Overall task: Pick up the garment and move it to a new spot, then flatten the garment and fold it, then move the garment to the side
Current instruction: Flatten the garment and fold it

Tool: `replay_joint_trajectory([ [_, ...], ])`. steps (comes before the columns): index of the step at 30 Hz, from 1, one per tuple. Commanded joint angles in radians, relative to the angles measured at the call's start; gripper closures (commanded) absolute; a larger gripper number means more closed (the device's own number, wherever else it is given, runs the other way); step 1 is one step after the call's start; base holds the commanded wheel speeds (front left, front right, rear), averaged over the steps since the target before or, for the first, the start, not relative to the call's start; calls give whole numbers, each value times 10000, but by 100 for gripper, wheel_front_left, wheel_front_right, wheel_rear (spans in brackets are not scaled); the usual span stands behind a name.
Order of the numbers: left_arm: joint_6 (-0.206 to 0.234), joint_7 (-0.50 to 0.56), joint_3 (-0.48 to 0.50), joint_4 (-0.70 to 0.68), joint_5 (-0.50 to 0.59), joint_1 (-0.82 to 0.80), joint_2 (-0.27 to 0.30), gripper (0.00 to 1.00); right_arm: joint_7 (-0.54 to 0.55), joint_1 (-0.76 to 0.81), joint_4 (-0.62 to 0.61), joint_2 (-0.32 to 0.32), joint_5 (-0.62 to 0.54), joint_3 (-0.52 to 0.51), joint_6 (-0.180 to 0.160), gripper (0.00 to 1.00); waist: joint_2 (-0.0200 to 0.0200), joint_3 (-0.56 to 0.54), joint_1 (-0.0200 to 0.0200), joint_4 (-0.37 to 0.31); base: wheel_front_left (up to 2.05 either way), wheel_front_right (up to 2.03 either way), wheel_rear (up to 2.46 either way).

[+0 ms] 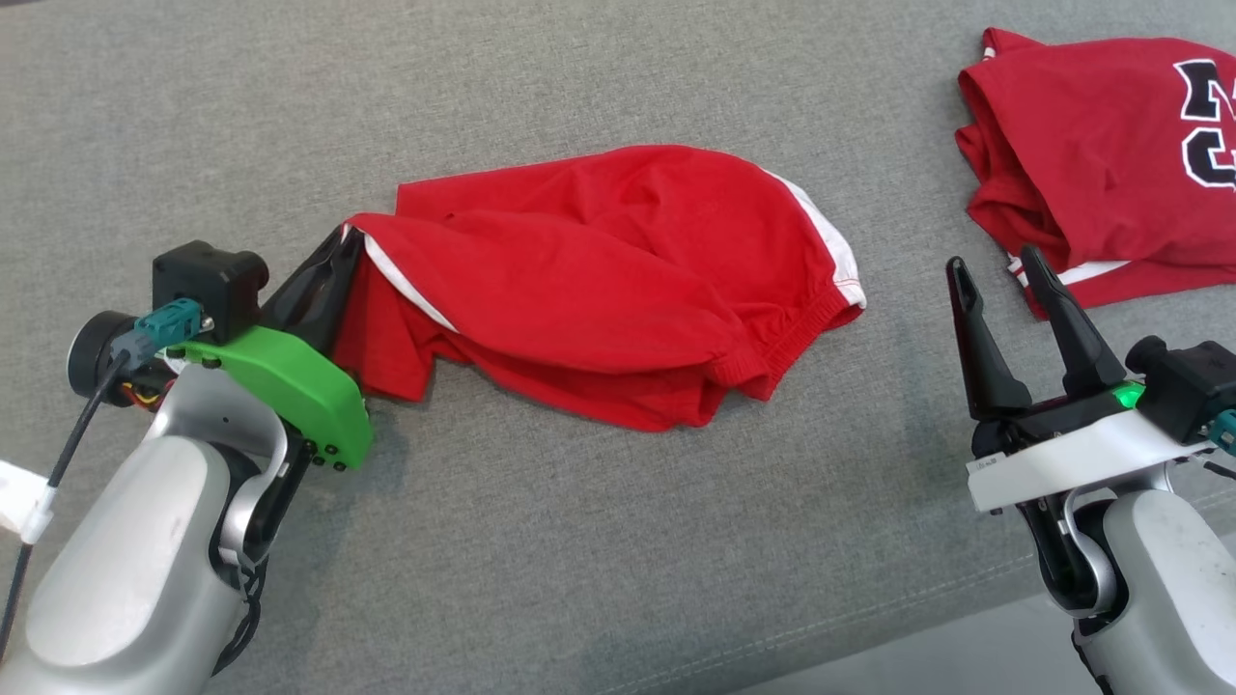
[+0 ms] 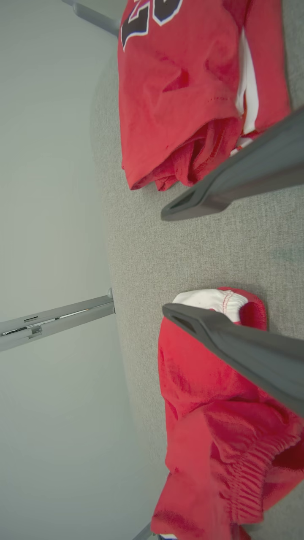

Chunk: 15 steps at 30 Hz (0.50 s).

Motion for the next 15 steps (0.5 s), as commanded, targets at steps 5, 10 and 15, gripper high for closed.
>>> replay_joint_trajectory([
  [5,-475,-794,-7,1981,-213,-778,-541,30,-35,-279,154,6,115,217,-1,0,-1,257,0,-195,0,0,0],
  [10,-509,-1750,-11,2813,-54,-899,-896,0,-35,-389,218,-1,118,366,-1,0,-1,162,0,-96,0,0,0],
  [15,-377,-2487,22,2783,-7,-383,-970,0,-35,-387,202,-72,27,406,-1,0,-1,-70,0,120,0,0,0],
])
